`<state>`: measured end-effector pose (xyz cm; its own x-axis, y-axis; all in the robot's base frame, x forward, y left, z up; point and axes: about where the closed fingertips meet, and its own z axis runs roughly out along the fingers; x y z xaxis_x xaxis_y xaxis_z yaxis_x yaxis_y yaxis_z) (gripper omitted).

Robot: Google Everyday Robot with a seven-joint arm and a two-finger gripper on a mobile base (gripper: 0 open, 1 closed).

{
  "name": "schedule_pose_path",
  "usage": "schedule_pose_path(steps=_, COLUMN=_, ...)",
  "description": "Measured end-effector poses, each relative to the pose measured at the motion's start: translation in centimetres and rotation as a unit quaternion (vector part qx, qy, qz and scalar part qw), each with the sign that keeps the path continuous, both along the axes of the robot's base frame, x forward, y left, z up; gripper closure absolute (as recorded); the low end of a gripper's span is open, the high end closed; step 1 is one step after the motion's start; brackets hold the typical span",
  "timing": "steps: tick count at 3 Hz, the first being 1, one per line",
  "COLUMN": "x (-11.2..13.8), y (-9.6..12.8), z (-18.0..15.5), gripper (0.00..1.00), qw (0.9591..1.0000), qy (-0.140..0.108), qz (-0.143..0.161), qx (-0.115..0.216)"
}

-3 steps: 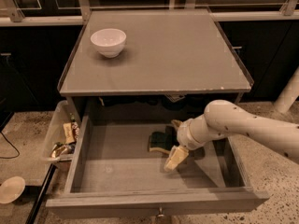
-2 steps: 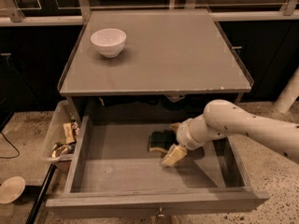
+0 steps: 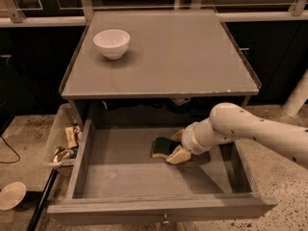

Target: Pick sponge from top drawer and place on counter

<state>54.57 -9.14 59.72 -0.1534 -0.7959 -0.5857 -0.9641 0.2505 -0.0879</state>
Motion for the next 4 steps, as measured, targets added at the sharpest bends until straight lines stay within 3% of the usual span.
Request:
schedule_pose_path(steps=1, x=0.0, y=0.0, z=0.0, gripper=0.89, qw=1.0000, qy=0.000, qz=0.000, qx=0.000)
schedule_pose_path(steps=2, x=0.0, y=0.0, z=0.0, gripper=1.00, qw=1.0000, qy=0.000, qz=0.001, qx=0.000)
schedule_pose_path(steps=4, x=-1.1, y=-0.8, z=4.8, gripper=1.00, qw=0.9992, qy=-0.007, qz=0.021, qx=0.033)
